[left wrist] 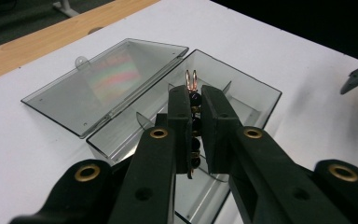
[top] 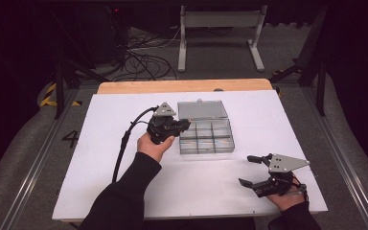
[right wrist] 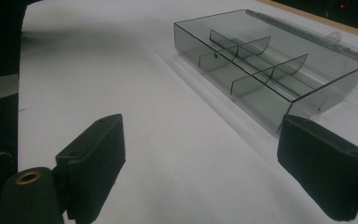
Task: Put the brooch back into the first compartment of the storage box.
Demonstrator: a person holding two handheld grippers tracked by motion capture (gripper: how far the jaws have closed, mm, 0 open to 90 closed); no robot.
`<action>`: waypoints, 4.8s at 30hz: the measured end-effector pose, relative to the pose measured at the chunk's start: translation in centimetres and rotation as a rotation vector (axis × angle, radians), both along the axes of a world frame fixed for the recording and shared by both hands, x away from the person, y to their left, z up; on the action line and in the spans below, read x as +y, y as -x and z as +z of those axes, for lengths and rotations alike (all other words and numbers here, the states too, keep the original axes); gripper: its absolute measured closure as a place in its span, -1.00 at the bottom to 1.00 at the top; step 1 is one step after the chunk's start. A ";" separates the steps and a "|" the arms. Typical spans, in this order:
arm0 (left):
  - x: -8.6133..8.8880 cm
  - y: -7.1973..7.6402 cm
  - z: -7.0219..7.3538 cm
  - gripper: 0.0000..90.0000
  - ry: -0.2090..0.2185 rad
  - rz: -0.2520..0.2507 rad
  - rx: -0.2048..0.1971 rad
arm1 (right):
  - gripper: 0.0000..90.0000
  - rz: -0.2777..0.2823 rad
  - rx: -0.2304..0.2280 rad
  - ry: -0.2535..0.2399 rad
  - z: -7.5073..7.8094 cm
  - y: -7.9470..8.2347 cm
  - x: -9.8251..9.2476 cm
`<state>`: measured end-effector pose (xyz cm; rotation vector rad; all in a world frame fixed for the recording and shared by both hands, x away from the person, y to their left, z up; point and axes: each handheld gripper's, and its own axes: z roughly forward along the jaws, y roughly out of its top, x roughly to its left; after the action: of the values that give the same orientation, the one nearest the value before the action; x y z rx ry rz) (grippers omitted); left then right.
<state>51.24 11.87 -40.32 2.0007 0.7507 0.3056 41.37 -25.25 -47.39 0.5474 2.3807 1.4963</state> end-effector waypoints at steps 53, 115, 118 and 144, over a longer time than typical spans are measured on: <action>-0.8 -4.6 -5.6 0.83 -0.057 0.104 0.093 | -0.66 0.005 0.004 -0.005 0.0 0.0 -0.2; -0.7 2.8 1.3 0.02 0.023 -0.050 -0.031 | -0.67 0.012 0.012 -0.008 -0.1 0.0 -0.1; -0.4 3.1 1.4 -0.01 0.016 -0.053 -0.042 | -0.67 0.013 0.011 -0.008 -0.1 0.0 -0.1; 5.8 8.8 1.2 -0.36 0.063 -0.014 -0.178 | -0.70 0.012 0.022 -0.013 -0.1 0.0 0.0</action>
<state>42.41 17.64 -39.12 1.8906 0.6264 0.4406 41.37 -25.29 -47.45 0.5561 2.3964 1.5194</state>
